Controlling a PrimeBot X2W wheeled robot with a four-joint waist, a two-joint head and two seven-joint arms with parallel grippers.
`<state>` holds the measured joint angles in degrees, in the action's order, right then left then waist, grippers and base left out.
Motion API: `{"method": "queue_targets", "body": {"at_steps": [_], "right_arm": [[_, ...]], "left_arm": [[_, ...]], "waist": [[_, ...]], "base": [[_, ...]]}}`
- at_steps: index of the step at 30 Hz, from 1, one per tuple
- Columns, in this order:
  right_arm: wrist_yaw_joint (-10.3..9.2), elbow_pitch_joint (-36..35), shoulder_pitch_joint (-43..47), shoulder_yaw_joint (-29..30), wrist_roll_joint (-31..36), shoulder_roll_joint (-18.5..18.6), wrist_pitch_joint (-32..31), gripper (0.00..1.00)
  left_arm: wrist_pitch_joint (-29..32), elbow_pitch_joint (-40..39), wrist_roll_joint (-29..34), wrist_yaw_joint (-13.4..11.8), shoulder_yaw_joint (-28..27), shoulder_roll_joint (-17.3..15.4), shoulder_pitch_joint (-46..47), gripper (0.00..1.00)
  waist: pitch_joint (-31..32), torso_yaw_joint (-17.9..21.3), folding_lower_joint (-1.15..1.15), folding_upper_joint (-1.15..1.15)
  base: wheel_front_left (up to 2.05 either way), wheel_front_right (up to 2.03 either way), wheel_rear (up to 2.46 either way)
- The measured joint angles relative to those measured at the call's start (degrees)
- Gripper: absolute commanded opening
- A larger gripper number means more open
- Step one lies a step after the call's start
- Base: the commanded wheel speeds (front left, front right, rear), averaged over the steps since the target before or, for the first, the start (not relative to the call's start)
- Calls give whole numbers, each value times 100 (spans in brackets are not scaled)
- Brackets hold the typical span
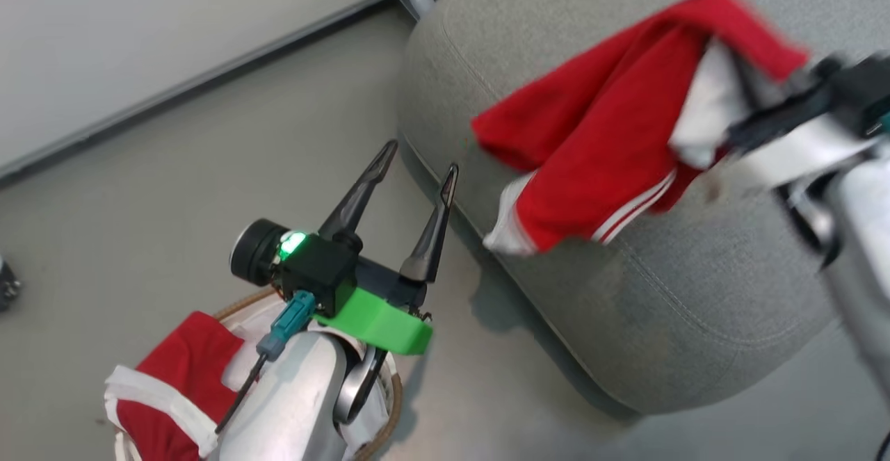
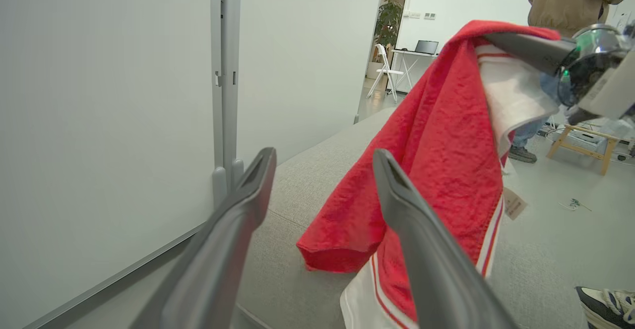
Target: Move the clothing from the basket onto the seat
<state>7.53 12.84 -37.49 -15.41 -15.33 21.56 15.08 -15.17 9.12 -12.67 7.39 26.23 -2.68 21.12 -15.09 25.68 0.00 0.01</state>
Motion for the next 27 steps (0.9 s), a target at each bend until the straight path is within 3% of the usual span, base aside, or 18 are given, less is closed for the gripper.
{"method": "queue_targets", "body": {"at_steps": [6,12,17,22,25,27], "right_arm": [[0,388,-1336,777,125,812,1,0],[0,914,-2269,1133,166,1337,1,0],[0,1539,-2788,1245,226,1406,2,0],[0,2148,-2732,1537,303,1151,1,0],[0,2494,-2363,1750,372,940,1,13],[0,2659,-2058,1945,393,782,1,34]], "left_arm": [[0,-25,154,0,126,-90,410,100],[0,-85,191,0,175,-141,747,100],[0,-123,224,0,213,-132,962,100],[0,-105,214,0,255,-116,1084,100],[0,-91,210,0,279,-112,1120,100],[0,-55,199,0,279,-93,1126,100]], "waist": [[-661,-25,0,0],[-1363,-326,0,-1],[-1907,-677,1,-1],[-2354,-993,1,-1],[-2551,-1178,1,-1],[-2643,-1304,1,-1]], "base": [[0,0,0],[0,0,0],[0,0,0],[0,0,0],[0,0,0],[0,0,0]]}}
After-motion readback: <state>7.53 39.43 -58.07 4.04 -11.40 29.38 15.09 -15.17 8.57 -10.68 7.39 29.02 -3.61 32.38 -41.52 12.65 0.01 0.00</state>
